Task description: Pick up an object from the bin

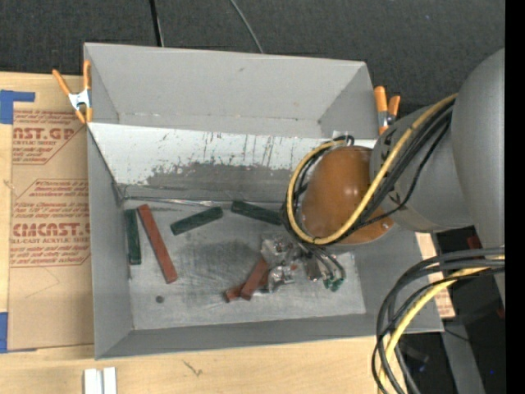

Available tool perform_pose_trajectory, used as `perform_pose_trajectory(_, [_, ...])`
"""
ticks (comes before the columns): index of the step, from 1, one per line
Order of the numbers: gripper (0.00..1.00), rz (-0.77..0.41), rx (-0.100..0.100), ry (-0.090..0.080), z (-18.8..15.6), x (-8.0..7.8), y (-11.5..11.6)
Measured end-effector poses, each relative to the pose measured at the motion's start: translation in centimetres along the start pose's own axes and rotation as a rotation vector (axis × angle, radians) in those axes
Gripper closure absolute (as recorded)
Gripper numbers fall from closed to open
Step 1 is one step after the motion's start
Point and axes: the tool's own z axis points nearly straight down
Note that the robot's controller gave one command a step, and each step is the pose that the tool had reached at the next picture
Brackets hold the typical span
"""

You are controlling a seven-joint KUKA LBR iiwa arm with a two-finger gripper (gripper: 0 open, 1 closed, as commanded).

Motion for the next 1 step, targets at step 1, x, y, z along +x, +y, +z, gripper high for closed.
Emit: perform_pose_trajectory(1, [1.0,0.012,-0.003,0.039,-16.76,0.41,-0.68])
